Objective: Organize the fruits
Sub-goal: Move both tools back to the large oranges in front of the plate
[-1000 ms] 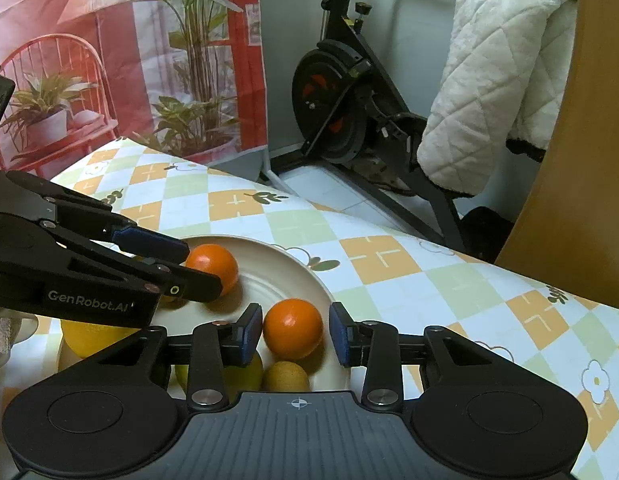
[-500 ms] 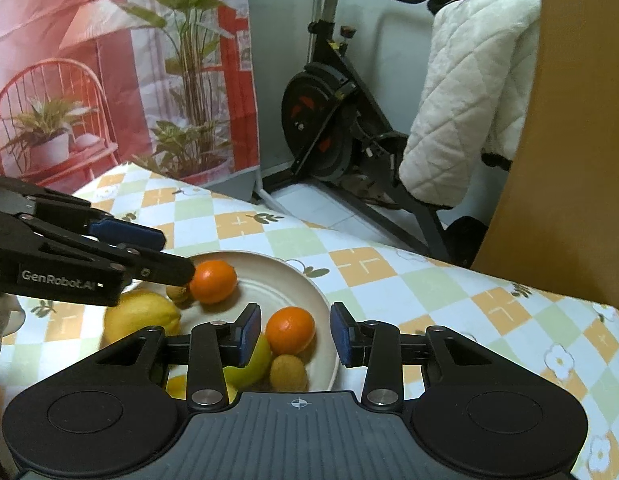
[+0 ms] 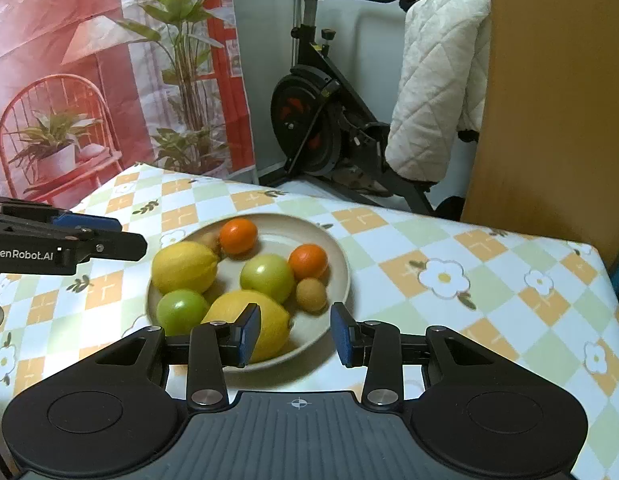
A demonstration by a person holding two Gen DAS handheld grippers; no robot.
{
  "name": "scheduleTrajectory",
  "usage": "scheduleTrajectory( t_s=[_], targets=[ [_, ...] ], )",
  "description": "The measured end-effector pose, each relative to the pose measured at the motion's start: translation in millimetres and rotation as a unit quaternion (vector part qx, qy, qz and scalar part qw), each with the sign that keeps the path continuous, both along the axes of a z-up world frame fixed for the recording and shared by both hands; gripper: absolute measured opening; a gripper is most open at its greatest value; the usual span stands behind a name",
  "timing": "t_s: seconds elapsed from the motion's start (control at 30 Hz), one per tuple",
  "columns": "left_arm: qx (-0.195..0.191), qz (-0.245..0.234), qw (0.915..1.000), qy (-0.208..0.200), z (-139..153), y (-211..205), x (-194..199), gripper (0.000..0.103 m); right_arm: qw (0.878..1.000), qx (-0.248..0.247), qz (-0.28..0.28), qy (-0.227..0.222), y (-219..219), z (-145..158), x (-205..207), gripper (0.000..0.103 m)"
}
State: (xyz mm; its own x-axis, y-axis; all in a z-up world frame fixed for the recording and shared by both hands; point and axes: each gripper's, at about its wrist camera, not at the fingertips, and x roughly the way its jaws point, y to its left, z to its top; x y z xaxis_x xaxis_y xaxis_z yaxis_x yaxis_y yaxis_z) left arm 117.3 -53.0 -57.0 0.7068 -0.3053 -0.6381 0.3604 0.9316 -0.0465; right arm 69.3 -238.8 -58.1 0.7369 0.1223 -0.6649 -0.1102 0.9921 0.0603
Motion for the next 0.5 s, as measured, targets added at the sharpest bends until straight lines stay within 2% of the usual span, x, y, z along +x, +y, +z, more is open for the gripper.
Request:
scheduleTrajectory(
  t_s=[0.3,0.43,0.5],
  targets=[
    [0.005,0.004,0.9999,-0.012,4.7,-1.7,-22.4,0.043,1.000,0.014,-0.013,-0.012,-5.8,2.9,-20.5,0.036],
    [-0.014,0.008,0.9997,-0.020,5.0,-3.7,-35.4,0.043,1.000,0.000,-0.007,-0.012,-7.6,8.7,-32.7,0.036],
    [-0.011,0.002,0.9998,-0.018,0.8,-6.7,-42.9,0.043,1.000,-0.002,-0.011,-0.013,-9.7,10.5,-37.9,0.036]
  ],
)
